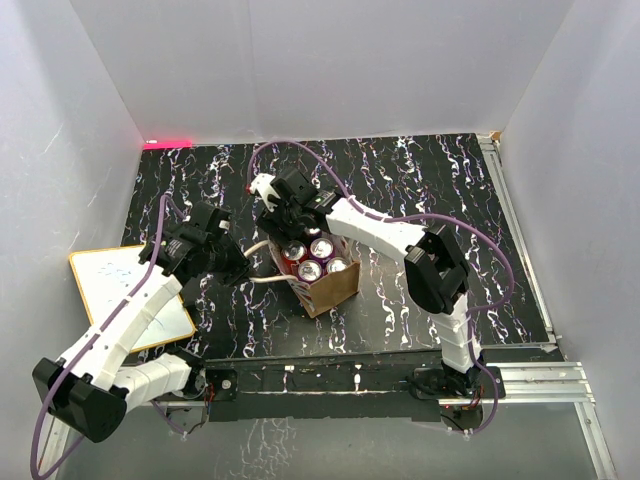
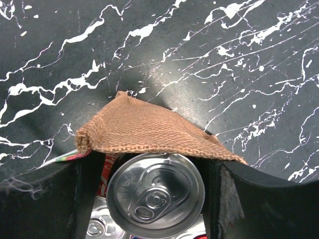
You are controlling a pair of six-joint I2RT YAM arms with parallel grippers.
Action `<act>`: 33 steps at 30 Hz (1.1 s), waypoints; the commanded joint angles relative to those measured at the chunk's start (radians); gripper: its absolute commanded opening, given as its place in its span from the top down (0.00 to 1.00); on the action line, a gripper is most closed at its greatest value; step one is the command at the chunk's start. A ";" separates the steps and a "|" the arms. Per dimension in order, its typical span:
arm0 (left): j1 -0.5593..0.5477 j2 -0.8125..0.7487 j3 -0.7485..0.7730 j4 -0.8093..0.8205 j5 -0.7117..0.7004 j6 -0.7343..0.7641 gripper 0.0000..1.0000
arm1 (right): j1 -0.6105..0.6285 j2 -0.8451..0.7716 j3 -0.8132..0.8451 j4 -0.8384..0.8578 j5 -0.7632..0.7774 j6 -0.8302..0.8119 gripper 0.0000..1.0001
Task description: Take the beverage out of the canvas bag
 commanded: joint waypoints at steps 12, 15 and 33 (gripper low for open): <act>0.009 -0.007 -0.049 0.038 0.098 0.018 1.00 | -0.008 -0.083 0.119 -0.004 0.067 0.151 0.77; 0.009 -0.008 -0.062 0.054 0.108 0.015 1.00 | -0.008 -0.094 0.167 -0.033 0.081 0.197 0.87; 0.009 -0.062 -0.071 0.063 0.103 -0.008 1.00 | -0.096 -0.243 0.212 -0.177 0.099 0.634 0.92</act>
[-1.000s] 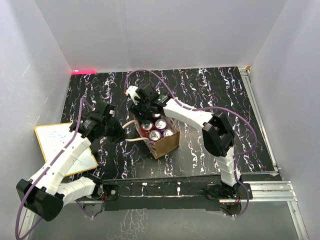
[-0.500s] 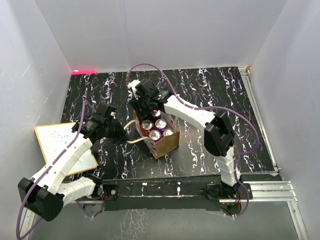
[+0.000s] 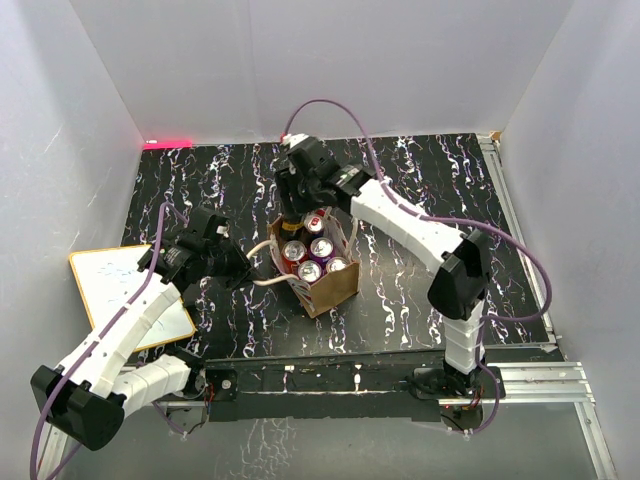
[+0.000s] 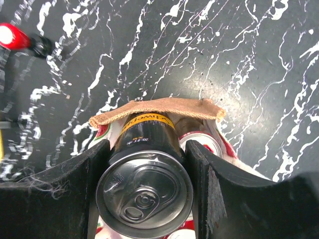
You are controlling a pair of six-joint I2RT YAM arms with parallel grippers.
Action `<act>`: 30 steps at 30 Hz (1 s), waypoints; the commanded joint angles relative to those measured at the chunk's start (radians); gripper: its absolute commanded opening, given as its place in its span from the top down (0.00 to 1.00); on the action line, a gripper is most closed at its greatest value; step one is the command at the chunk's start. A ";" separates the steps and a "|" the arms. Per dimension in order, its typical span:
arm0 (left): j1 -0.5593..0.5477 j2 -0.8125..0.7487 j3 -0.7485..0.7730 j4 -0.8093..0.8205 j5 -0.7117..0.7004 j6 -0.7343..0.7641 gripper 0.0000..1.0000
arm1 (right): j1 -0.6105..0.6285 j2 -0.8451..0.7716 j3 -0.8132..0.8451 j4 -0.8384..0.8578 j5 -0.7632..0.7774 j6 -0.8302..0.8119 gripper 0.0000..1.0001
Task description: Take the beverage out of the canvas bag
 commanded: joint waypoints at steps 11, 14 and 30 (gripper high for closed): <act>0.004 -0.018 0.014 0.001 0.045 0.004 1.00 | -0.274 -0.271 -0.083 0.068 -0.384 0.497 0.92; 0.004 -0.033 0.003 0.028 0.056 0.009 1.00 | -0.328 -0.311 -0.126 0.109 -0.479 0.542 0.92; 0.004 -0.007 -0.002 0.061 0.076 0.150 1.00 | -0.714 -0.416 -0.186 0.135 -0.617 0.479 0.92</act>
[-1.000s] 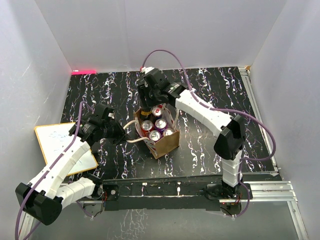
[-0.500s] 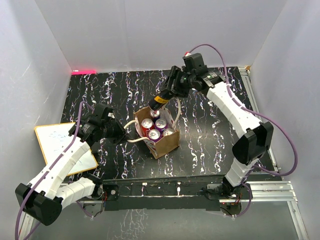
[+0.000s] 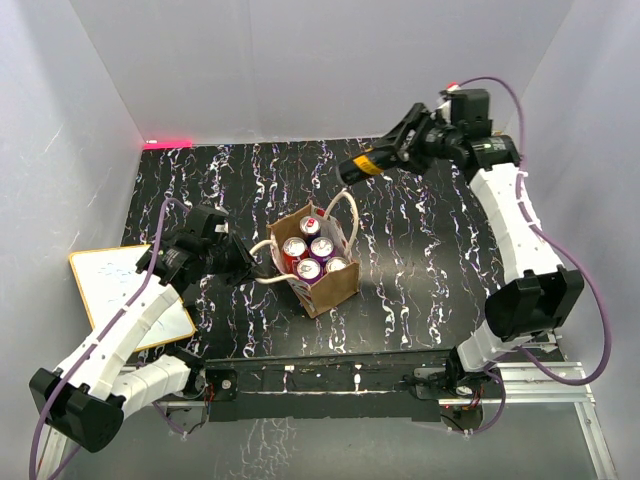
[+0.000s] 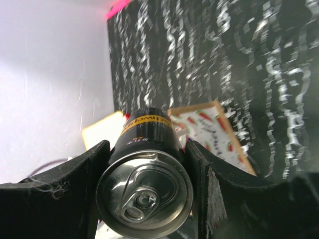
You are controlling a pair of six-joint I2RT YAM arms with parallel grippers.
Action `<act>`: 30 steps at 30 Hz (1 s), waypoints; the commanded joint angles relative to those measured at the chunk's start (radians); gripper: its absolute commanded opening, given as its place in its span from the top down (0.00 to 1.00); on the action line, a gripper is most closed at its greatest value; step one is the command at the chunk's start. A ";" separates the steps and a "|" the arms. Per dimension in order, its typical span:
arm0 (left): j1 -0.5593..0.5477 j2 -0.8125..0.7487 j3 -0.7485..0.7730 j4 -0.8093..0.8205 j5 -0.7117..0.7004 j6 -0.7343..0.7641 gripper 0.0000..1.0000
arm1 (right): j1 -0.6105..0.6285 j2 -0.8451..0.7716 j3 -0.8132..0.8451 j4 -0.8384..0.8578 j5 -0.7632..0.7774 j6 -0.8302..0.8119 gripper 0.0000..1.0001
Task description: Take the beverage out of the canvas bag
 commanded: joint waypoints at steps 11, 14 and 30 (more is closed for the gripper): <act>0.004 0.094 0.082 -0.040 0.048 0.210 1.00 | -0.121 0.010 -0.099 0.138 0.544 -0.324 0.92; 0.004 0.110 0.095 -0.055 0.037 0.232 1.00 | -0.120 0.077 -0.078 0.157 0.659 -0.353 0.92; 0.004 0.216 0.181 -0.103 0.010 0.284 1.00 | -0.048 0.366 0.046 0.185 0.894 -0.460 0.92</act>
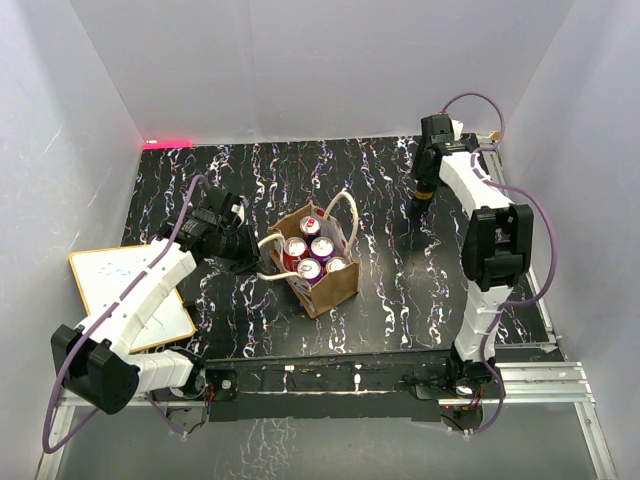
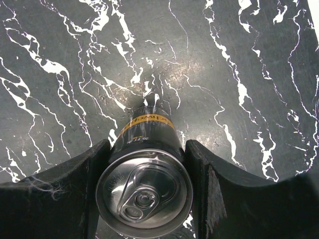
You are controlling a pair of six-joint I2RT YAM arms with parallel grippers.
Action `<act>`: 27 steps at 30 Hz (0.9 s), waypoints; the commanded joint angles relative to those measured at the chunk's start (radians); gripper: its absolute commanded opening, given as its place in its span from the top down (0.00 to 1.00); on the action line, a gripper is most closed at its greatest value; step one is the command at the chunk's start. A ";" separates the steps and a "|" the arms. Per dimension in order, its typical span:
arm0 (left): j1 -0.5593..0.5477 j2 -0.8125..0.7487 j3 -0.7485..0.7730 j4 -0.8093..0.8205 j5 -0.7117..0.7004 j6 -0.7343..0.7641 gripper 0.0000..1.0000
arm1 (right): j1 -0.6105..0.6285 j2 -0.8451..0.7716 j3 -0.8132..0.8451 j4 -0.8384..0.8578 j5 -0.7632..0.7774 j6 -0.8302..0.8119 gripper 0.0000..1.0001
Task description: Take the beverage out of the canvas bag
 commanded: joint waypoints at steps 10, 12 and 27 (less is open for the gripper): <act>0.003 -0.044 0.024 -0.006 0.005 -0.028 1.00 | 0.049 -0.093 -0.074 0.137 0.110 0.001 0.18; 0.003 -0.050 0.020 0.013 0.021 -0.040 1.00 | 0.049 -0.126 -0.091 0.141 0.095 -0.018 0.06; 0.003 -0.154 -0.157 0.167 0.157 -0.200 1.00 | 0.140 -0.675 -0.527 -0.007 -0.400 0.031 0.03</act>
